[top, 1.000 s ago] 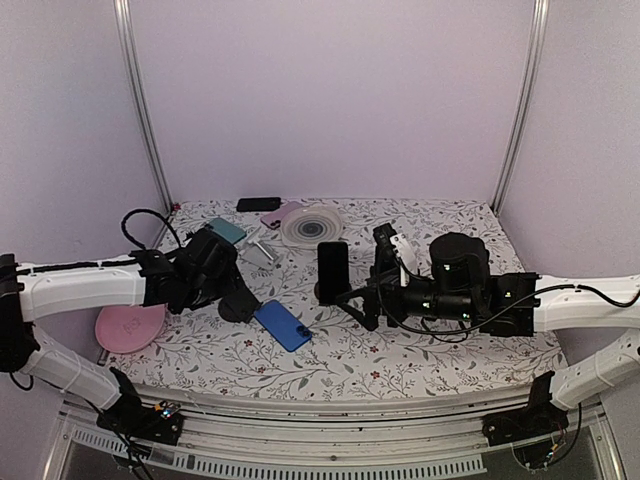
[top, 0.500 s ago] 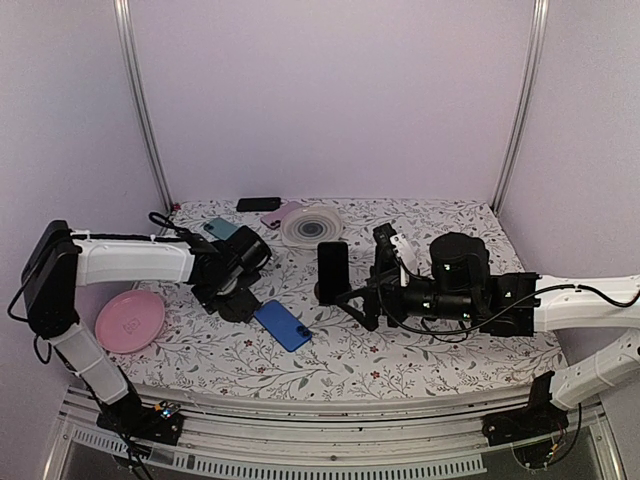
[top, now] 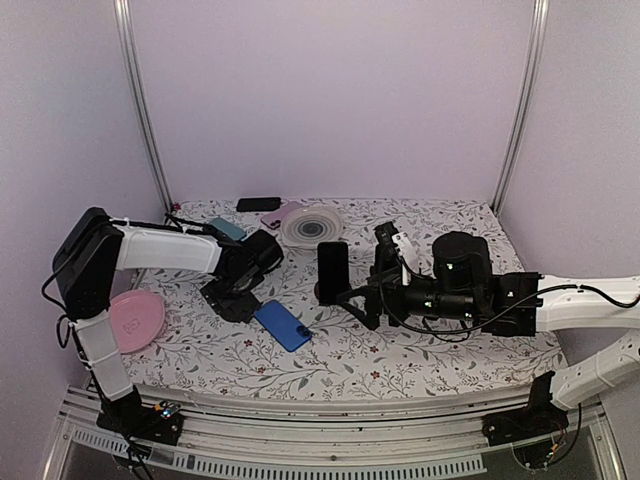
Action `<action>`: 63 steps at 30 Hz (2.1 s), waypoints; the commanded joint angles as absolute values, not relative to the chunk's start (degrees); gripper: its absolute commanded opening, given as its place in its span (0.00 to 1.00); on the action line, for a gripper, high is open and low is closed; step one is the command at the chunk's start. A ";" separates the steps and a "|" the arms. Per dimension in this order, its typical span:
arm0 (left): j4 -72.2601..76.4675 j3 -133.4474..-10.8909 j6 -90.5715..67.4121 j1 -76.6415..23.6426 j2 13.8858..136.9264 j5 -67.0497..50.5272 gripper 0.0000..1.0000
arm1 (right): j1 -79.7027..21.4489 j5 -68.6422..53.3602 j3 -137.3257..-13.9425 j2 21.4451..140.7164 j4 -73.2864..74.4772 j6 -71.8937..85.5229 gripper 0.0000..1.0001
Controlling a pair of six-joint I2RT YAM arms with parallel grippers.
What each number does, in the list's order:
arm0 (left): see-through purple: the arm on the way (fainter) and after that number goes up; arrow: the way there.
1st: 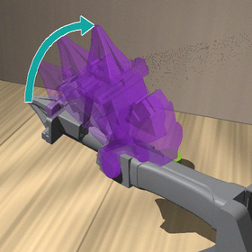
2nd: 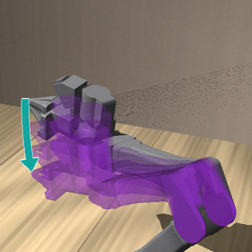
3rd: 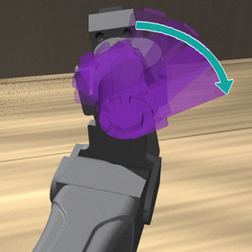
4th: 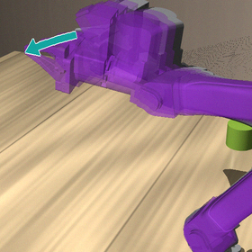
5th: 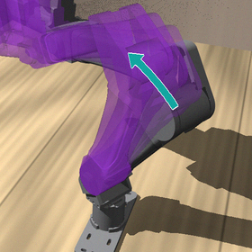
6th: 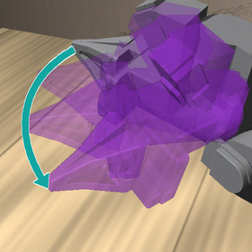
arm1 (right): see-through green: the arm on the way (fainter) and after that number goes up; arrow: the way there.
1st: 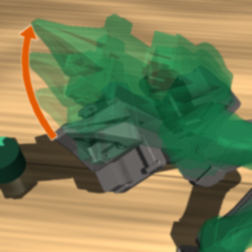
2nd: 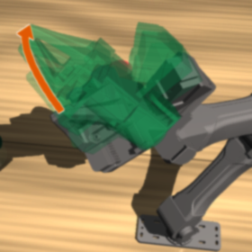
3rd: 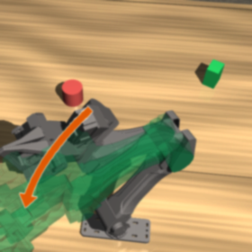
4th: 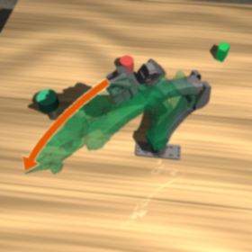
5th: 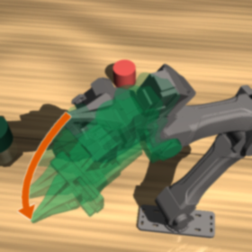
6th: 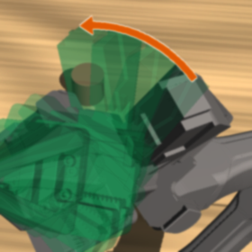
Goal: Place the phone on the phone stand
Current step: Pick up the phone stand from the center of the board, then place the phone stand at the center of the board.
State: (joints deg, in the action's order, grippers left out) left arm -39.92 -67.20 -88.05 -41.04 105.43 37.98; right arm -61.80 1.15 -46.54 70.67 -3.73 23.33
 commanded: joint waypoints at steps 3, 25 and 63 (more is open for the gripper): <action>-41.88 -69.24 -88.23 -40.28 107.52 39.23 0.84 | -61.52 1.32 -46.52 69.78 -3.38 23.05 0.99; -30.04 -65.65 -53.36 -40.47 97.16 36.50 0.44 | -61.52 1.95 -46.75 70.07 -3.07 23.02 0.99; -2.15 -76.93 -19.65 -33.80 117.46 5.74 0.42 | -61.52 3.72 -48.64 70.22 -0.26 23.77 0.99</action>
